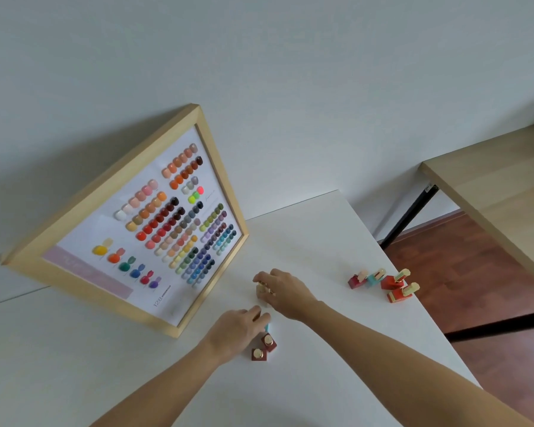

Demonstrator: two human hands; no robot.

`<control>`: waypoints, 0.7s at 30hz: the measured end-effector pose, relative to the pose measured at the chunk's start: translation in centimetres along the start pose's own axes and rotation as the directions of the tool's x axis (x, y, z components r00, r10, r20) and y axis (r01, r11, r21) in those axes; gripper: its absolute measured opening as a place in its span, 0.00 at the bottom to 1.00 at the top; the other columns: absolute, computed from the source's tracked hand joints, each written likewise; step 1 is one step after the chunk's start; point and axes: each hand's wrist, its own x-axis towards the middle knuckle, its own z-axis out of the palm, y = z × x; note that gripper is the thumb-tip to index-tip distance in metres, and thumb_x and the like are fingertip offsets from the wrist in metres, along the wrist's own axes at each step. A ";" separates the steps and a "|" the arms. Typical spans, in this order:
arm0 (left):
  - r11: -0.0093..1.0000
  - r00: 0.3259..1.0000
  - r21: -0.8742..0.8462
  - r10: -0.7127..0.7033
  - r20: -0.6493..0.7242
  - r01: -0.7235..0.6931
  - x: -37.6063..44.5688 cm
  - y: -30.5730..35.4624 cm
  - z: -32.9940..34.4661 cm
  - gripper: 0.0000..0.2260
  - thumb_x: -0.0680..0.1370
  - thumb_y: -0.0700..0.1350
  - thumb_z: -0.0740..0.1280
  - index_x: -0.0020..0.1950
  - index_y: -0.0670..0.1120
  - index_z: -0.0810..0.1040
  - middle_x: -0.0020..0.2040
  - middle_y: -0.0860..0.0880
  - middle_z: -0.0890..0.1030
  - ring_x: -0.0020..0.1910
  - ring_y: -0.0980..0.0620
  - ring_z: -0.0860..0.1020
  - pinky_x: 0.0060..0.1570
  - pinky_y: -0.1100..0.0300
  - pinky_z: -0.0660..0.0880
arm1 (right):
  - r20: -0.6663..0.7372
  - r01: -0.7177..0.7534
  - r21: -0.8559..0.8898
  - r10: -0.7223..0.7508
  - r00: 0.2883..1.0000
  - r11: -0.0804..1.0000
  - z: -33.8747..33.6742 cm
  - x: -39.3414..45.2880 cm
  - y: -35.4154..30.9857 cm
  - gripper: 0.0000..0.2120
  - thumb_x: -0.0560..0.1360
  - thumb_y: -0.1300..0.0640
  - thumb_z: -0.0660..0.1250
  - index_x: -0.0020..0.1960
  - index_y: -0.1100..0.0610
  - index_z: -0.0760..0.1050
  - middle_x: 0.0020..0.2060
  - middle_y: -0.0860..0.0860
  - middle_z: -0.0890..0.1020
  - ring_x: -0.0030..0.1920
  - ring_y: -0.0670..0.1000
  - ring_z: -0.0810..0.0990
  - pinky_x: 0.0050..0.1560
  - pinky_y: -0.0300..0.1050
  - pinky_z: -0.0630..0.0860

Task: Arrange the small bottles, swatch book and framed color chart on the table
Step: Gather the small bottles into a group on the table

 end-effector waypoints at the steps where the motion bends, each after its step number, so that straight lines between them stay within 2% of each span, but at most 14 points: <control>1: 1.000 1.000 -0.004 -0.005 -0.003 0.005 -0.1 0.0 0.1 0.18 0.76 0.45 0.68 0.64 0.45 0.69 0.56 0.44 0.80 0.44 0.47 0.82 0.45 0.58 0.81 | -0.011 -0.003 -0.016 0.002 1.000 1.000 0.0 0.1 -0.1 0.12 0.80 0.54 0.56 0.63 0.50 0.69 0.52 0.53 0.78 0.46 0.54 0.78 0.44 0.43 0.75; 5: 0.999 0.999 -0.022 -0.038 -0.028 0.037 -0.4 -0.2 0.0 0.17 0.74 0.48 0.71 0.60 0.45 0.72 0.53 0.46 0.82 0.43 0.49 0.83 0.44 0.60 0.81 | -0.039 -0.022 -0.052 0.020 0.999 0.998 0.0 0.2 -0.1 0.08 0.79 0.59 0.57 0.57 0.55 0.71 0.48 0.56 0.79 0.44 0.56 0.77 0.38 0.43 0.70; 9: 0.998 0.997 -0.018 -0.057 -0.053 0.056 -0.5 -0.3 -0.6 0.19 0.69 0.49 0.76 0.55 0.47 0.74 0.47 0.48 0.84 0.39 0.51 0.84 0.39 0.62 0.81 | -0.068 -0.044 -0.035 0.042 0.997 0.998 -0.7 -1.1 1.0 0.08 0.79 0.60 0.59 0.56 0.57 0.72 0.48 0.55 0.79 0.44 0.55 0.78 0.40 0.44 0.72; 12: 1.000 0.996 0.002 -0.025 -0.080 0.026 0.0 -0.3 -1.7 0.22 0.61 0.51 0.81 0.49 0.49 0.76 0.40 0.53 0.83 0.31 0.56 0.82 0.31 0.69 0.78 | -0.108 -0.066 -0.009 0.065 0.992 0.998 -1.5 -3.2 2.4 0.07 0.79 0.60 0.59 0.56 0.57 0.73 0.48 0.54 0.79 0.43 0.56 0.78 0.39 0.45 0.73; 14: 1.000 0.992 0.016 -0.004 -0.125 0.006 0.9 0.0 -2.8 0.22 0.59 0.51 0.82 0.48 0.50 0.78 0.38 0.54 0.83 0.29 0.58 0.80 0.28 0.71 0.76 | -0.137 -0.094 -0.002 0.092 0.986 0.996 -2.1 -5.1 3.6 0.07 0.78 0.61 0.60 0.55 0.56 0.74 0.47 0.54 0.79 0.43 0.56 0.78 0.40 0.47 0.75; 19: 0.997 0.980 -0.048 0.051 -0.192 -0.061 4.6 2.8 -5.2 0.14 0.71 0.47 0.74 0.54 0.47 0.76 0.45 0.51 0.83 0.34 0.54 0.82 0.34 0.66 0.79 | -0.190 -0.190 0.039 0.194 0.962 0.981 -4.0 -11.0 7.6 0.07 0.78 0.60 0.61 0.55 0.54 0.74 0.48 0.52 0.78 0.45 0.54 0.77 0.44 0.48 0.77; 21: 0.994 0.982 -0.056 0.078 -0.172 -0.089 6.6 4.5 -5.8 0.11 0.75 0.46 0.70 0.56 0.46 0.75 0.48 0.49 0.81 0.37 0.50 0.82 0.36 0.60 0.80 | -0.207 -0.233 0.055 0.239 0.949 0.971 -4.8 -13.6 9.4 0.07 0.78 0.59 0.61 0.54 0.53 0.74 0.48 0.51 0.78 0.44 0.52 0.76 0.44 0.45 0.76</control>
